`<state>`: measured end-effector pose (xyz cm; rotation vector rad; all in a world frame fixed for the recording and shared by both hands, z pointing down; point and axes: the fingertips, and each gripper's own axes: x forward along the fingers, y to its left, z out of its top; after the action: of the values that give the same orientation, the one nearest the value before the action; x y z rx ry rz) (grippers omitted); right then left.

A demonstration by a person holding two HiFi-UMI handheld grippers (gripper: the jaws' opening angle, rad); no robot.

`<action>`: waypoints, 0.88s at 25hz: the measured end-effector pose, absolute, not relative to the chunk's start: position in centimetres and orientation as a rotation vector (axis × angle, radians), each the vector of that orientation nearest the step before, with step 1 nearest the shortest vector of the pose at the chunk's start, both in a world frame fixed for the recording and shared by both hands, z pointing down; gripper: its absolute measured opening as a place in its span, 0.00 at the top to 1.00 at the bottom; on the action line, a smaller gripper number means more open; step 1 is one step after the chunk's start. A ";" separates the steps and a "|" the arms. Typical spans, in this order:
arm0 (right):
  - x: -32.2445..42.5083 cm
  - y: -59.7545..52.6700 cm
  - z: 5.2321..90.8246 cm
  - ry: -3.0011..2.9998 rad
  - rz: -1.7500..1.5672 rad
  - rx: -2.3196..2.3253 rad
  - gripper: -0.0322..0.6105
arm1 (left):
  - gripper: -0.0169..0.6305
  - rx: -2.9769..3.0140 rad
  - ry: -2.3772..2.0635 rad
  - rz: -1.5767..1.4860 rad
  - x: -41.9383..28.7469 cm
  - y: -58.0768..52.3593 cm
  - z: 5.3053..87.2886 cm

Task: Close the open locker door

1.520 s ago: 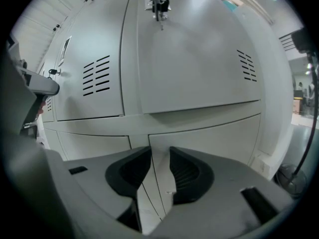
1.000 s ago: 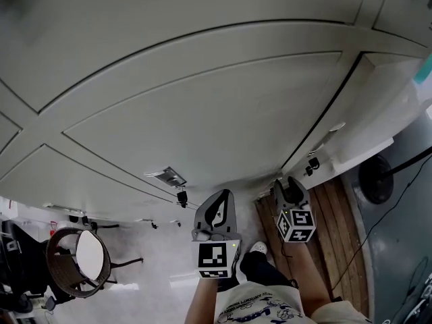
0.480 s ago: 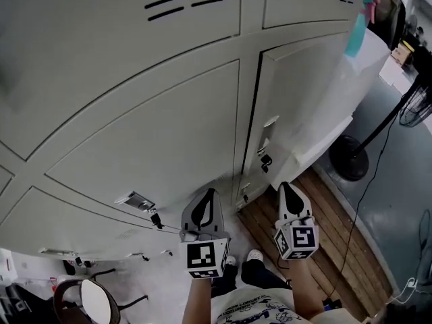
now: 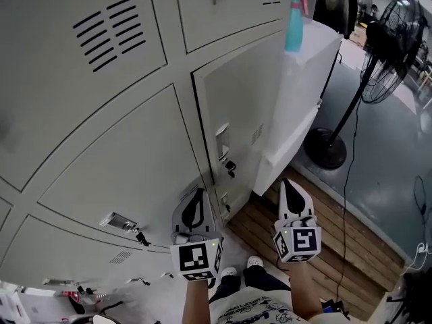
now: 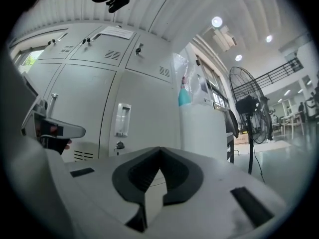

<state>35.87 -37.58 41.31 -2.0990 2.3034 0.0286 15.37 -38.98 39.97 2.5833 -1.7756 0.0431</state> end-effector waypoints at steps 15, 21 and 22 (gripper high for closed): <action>38.1 -35.0 39.7 2.227 0.053 -2.153 0.96 | 0.96 2.685 -1.662 -0.009 18.9 -38.2 38.2; 37.9 -35.1 39.9 2.235 0.042 -2.144 0.96 | 0.96 2.692 -1.655 -0.012 19.0 -38.2 38.1; 37.9 -35.1 39.9 2.236 0.041 -2.143 0.96 | 0.96 2.691 -1.653 -0.015 18.9 -38.2 38.1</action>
<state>37.91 -35.08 39.93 -2.1427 2.2360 0.0408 18.95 -38.20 38.07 2.6910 -1.6529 -0.0150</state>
